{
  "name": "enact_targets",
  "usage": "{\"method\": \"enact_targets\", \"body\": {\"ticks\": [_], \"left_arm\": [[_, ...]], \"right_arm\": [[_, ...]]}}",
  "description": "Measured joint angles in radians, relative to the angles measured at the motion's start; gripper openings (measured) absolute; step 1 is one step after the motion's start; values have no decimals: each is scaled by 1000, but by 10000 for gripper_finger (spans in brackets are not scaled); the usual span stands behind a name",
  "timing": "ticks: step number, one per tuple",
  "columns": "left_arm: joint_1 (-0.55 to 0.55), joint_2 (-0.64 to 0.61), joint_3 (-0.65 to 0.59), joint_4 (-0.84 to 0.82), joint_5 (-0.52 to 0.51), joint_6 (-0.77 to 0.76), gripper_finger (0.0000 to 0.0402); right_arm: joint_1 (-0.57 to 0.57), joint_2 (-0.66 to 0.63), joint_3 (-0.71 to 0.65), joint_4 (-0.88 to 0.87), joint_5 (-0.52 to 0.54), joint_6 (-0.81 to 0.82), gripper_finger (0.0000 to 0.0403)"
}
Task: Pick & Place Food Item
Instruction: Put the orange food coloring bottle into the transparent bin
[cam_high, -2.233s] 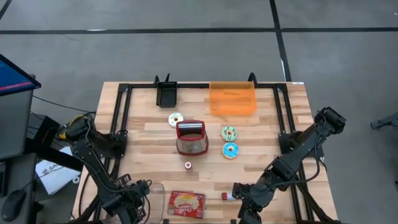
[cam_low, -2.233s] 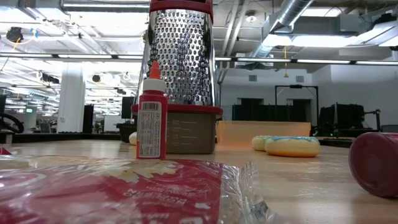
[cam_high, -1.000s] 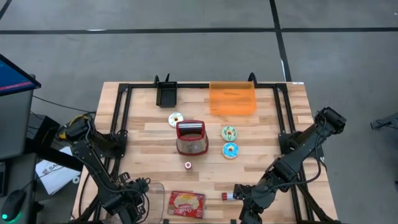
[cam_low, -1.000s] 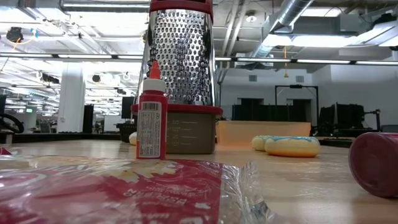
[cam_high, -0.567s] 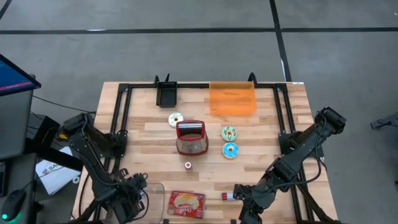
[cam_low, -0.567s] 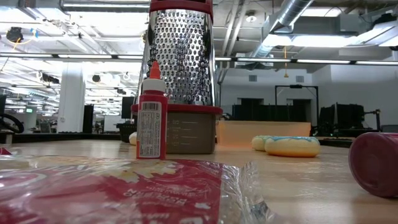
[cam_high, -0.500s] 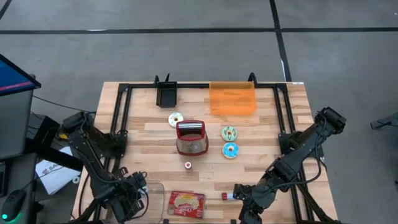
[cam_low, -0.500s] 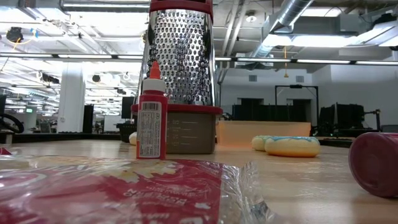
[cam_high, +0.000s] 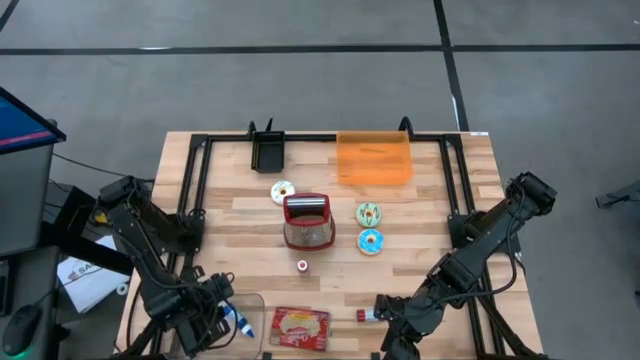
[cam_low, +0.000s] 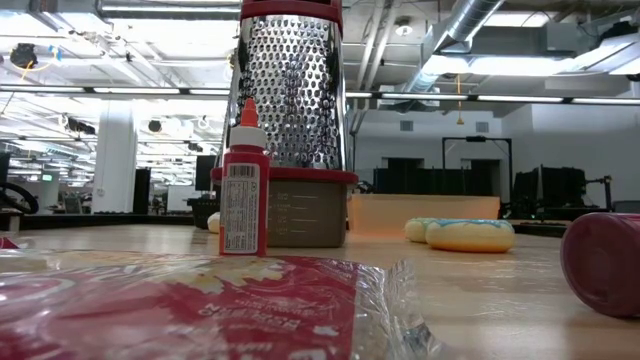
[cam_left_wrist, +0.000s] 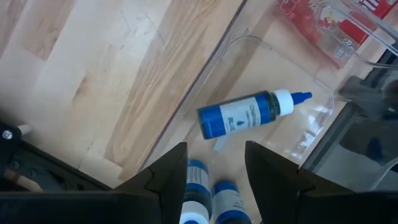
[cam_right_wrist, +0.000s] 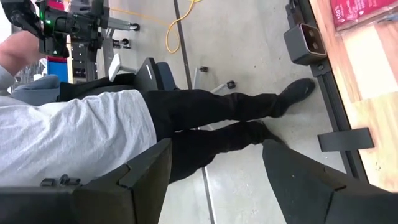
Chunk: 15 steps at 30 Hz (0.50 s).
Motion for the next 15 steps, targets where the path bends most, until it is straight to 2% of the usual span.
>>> {"method": "enact_targets", "body": {"ticks": [9, 15], "left_arm": [[8, 0, 0, 38, -50, 10, 157], [53, 0, 0, 129, -89, 119, 159]], "right_arm": [[0, 0, 0, 0, 19, -2, 244], [3, 0, 0, -11, 36, 1, 244]]}}
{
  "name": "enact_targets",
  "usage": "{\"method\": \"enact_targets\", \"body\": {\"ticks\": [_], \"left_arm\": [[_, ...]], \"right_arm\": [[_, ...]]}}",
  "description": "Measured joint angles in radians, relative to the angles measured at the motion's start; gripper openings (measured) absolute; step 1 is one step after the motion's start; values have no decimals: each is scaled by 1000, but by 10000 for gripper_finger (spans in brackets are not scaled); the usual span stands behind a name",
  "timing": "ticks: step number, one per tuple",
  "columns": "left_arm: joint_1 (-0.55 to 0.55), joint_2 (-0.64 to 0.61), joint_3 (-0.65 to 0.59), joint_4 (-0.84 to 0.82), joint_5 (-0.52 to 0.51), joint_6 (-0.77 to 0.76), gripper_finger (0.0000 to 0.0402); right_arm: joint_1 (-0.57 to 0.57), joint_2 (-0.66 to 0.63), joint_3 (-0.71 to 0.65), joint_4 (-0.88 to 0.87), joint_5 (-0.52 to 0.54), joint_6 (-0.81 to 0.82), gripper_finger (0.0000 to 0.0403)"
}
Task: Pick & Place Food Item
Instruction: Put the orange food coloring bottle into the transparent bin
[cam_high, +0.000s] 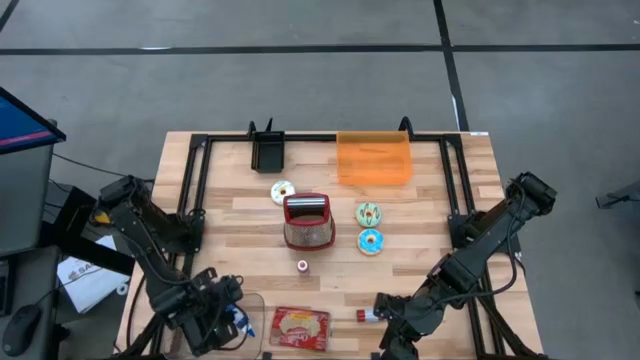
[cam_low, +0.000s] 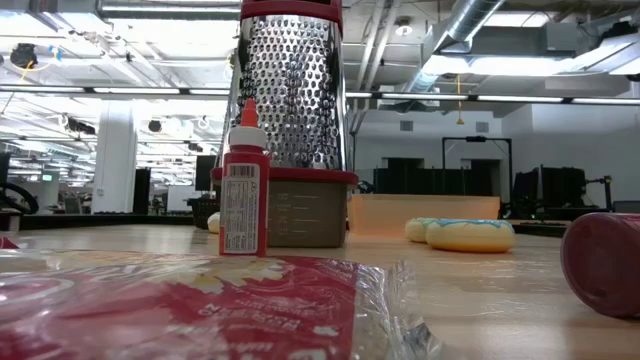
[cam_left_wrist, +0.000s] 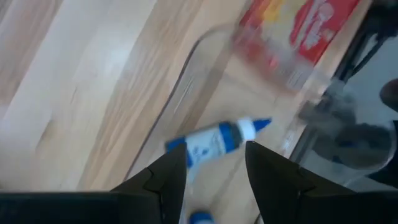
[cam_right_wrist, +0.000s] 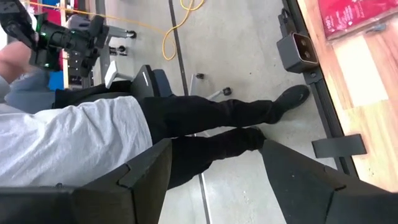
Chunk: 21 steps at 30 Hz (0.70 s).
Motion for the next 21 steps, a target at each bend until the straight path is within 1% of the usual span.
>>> {"method": "enact_targets", "body": {"ticks": [4, 11, 15, 17, 19, 21], "left_arm": [[47, 0, 0, 88, -17, 137, 159], [148, 0, 0, 256, -87, 424, 159], [225, 0, 0, 389, -57, 577, 169], [268, 0, 0, 430, -56, 594, 180], [312, 0, 0, 433, -66, 594, 192], [348, 0, 0, 433, -120, 563, 201]], "right_arm": [[11, 0, 0, -19, 27, 9, 244], [45, 0, 0, -22, 98, 52, 244], [78, 0, 0, -41, 148, 87, 244], [95, 0, 0, -48, 169, 107, 244], [112, 0, 0, -53, 198, 123, 244], [130, 0, 0, -61, 230, 145, 244]]}}
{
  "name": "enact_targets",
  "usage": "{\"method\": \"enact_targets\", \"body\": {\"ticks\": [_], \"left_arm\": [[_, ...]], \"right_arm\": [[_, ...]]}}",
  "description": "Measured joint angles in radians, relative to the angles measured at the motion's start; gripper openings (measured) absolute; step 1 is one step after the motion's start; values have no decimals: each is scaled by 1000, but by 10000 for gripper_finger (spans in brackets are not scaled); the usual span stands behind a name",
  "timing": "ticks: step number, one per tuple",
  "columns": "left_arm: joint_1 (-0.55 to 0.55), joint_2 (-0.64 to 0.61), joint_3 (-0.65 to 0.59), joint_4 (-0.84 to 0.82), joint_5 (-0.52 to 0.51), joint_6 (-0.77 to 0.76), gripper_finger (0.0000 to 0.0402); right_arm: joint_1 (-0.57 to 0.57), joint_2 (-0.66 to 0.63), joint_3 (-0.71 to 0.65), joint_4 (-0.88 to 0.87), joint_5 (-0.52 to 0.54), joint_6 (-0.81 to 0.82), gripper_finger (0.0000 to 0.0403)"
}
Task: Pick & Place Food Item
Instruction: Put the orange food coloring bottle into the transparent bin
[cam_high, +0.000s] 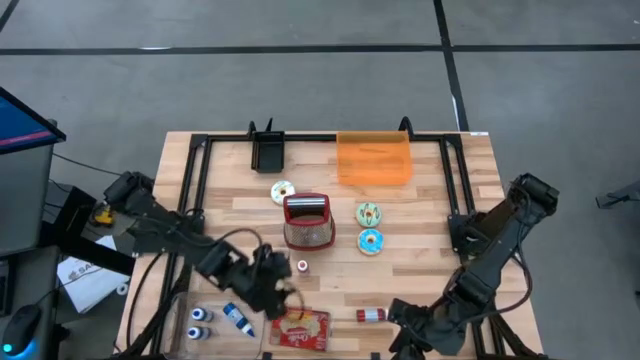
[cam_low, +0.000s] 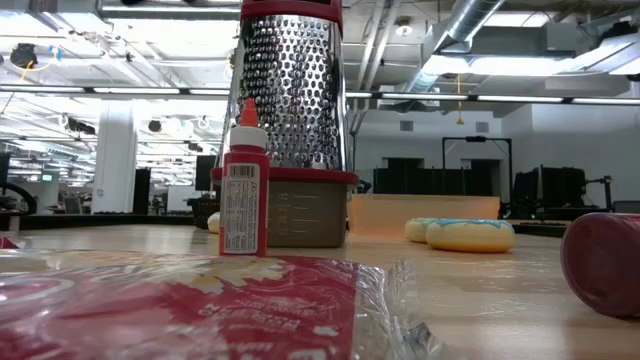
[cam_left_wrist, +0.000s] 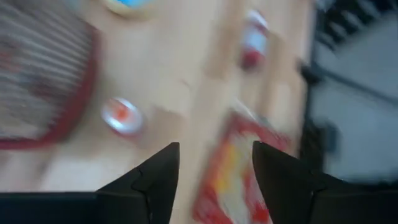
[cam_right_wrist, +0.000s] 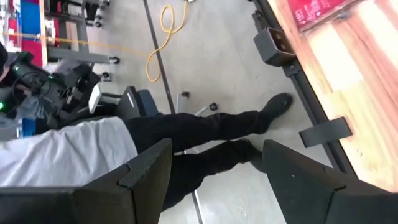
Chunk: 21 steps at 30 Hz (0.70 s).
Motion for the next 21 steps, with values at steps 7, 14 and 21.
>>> {"method": "enact_targets", "body": {"ticks": [7, 14, 21], "left_arm": [[73, 24, 0, -3, -153, -167, 212], [77, 113, 0, -3, -155, -350, 212], [65, 163, 0, -13, -154, -529, 212]], "right_arm": [[65, 0, 0, -32, 116, 57, 244], [105, 0, 0, -66, 219, 92, 244], [123, -2, 0, -81, 236, 110, 244]]}}
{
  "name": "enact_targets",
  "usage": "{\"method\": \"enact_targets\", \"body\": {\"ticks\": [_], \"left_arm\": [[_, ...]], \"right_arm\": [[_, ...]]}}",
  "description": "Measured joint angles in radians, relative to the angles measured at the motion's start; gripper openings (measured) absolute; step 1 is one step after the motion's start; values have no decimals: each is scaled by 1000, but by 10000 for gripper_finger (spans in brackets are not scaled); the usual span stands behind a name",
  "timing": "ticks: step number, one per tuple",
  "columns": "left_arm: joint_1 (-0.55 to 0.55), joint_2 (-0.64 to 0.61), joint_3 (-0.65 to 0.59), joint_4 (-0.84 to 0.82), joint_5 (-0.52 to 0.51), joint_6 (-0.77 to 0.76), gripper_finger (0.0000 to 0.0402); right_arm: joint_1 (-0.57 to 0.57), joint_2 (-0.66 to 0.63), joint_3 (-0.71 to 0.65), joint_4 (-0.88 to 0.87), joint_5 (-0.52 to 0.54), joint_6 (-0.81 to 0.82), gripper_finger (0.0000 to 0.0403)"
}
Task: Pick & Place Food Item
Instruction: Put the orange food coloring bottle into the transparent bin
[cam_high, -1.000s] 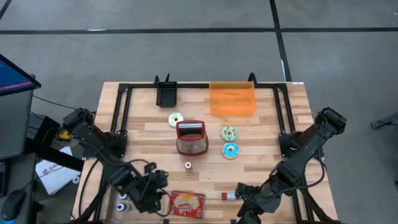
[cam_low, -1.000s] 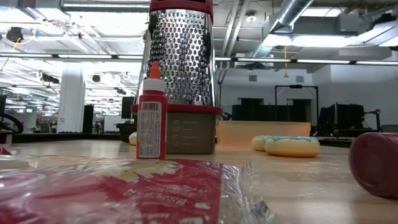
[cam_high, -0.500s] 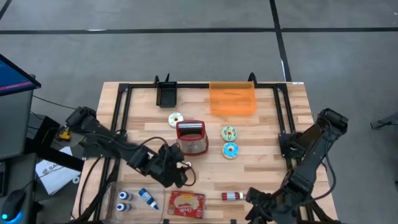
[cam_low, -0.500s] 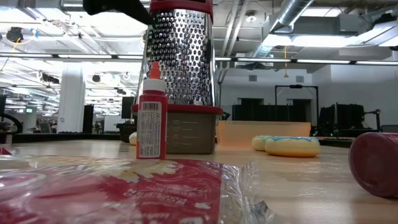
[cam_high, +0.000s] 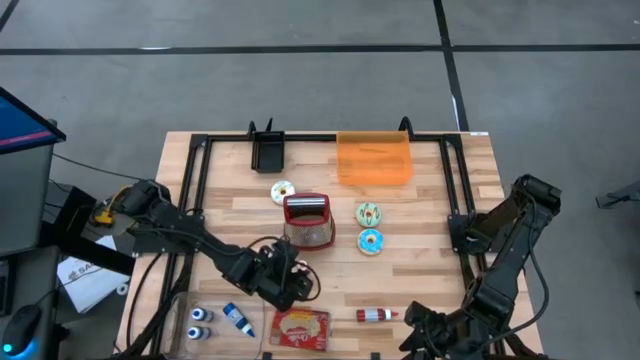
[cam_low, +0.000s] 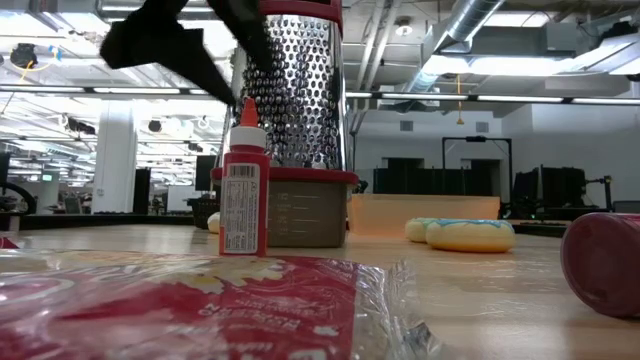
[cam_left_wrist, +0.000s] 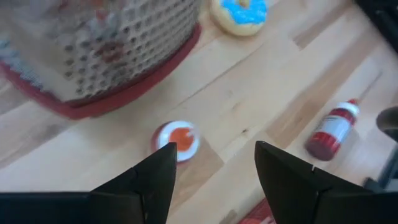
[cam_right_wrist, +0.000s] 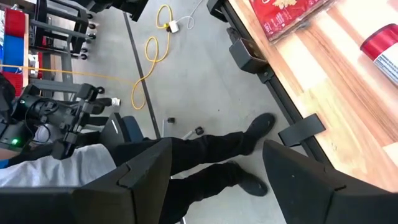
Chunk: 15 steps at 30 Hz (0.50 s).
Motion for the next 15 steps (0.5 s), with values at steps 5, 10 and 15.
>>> {"method": "enact_targets", "body": {"ticks": [5, 10, 15], "left_arm": [[7, 0, 0, -44, -25, -73, 212], [13, 14, 0, -46, -26, -74, 212], [14, 64, 1, -36, -18, -79, 212]], "right_arm": [[0, -2, 0, -7, 0, 0, 244], [0, -12, 0, -31, 0, -7, 244], [-1, -14, 0, -37, 0, -18, 244]]}}
